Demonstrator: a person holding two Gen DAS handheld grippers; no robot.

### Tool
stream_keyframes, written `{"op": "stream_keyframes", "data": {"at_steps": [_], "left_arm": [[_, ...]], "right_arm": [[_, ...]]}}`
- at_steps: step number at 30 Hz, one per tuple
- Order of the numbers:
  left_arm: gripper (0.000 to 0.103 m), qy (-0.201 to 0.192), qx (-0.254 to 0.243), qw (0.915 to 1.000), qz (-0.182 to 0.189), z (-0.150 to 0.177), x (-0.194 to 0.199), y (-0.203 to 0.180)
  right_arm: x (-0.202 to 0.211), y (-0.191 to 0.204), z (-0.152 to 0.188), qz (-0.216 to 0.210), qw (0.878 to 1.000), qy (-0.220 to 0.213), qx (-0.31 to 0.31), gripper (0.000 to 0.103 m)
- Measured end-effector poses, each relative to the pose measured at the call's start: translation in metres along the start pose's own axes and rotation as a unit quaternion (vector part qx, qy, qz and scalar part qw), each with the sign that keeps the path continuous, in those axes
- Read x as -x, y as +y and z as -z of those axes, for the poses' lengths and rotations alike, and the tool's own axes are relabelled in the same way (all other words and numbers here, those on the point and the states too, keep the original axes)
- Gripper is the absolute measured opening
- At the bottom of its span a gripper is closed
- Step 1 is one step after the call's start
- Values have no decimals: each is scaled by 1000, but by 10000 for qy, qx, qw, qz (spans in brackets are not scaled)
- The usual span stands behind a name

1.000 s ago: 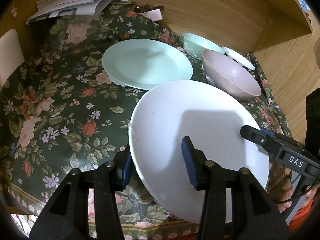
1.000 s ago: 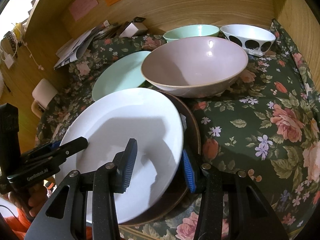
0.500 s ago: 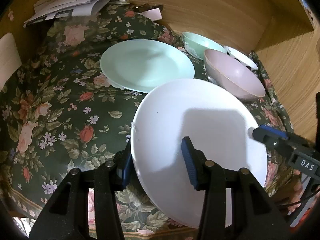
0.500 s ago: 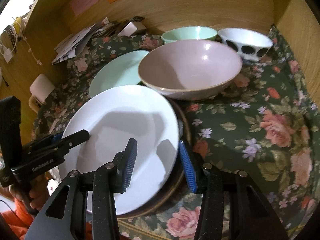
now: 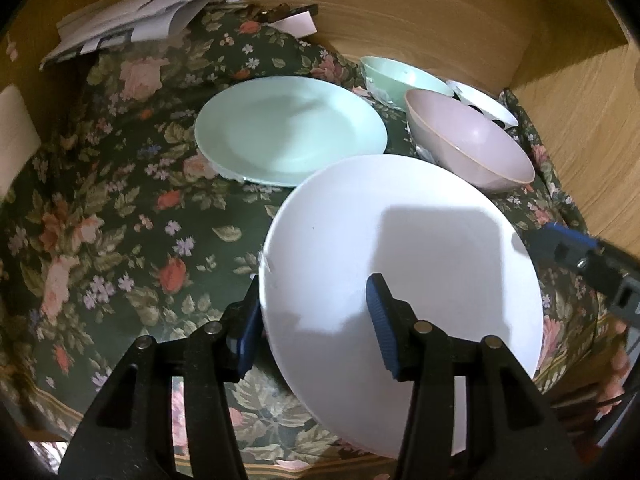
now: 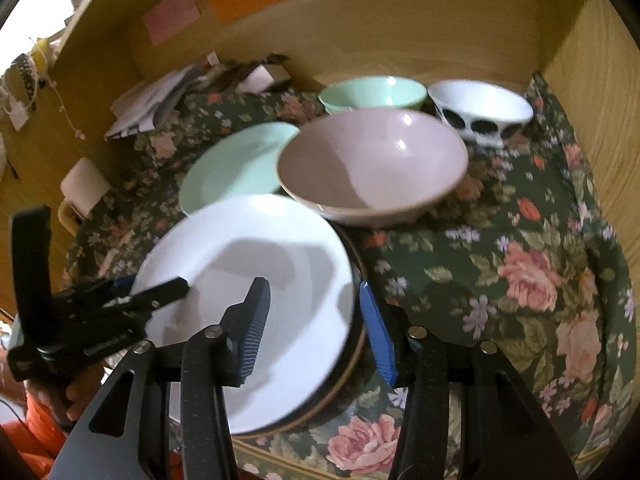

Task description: Organize plates and bowls

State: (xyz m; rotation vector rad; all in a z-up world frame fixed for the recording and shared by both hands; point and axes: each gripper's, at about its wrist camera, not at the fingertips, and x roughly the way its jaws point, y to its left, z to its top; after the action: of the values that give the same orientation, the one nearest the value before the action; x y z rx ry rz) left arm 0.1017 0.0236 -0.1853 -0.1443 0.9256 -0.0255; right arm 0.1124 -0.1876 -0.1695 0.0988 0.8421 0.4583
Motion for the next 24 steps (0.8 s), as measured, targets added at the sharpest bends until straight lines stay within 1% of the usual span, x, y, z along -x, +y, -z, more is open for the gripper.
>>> {"op": "stream_keyframes", "data": {"at_steps": [2, 4, 8, 13, 15, 18, 24], "left_arm": [[49, -118, -79, 9999, -46, -4, 6, 1], [51, -319, -145, 9993, -88, -13, 17, 4], [55, -616, -181, 9977, -204, -30, 33, 11], [64, -917, -188, 9950, -347, -51, 48, 25], [65, -970, -154, 9944, -380, -60, 50, 32], [69, -1007, -13, 9939, -443, -73, 50, 45], [69, -846, 235, 9949, -503, -97, 30, 70]], "right_arm": [[5, 5, -7, -6, 9999, -131, 85, 53], [9, 10, -13, -13, 9995, -262, 157, 55], [11, 18, -28, -60, 9987, -426, 255, 59], [7, 25, -49, -155, 9981, -512, 314, 60], [2, 26, -58, -177, 9979, -524, 343, 60], [-5, 28, -69, -204, 9977, -522, 389, 60], [-28, 28, -90, -180, 9977, -421, 508, 60]]}}
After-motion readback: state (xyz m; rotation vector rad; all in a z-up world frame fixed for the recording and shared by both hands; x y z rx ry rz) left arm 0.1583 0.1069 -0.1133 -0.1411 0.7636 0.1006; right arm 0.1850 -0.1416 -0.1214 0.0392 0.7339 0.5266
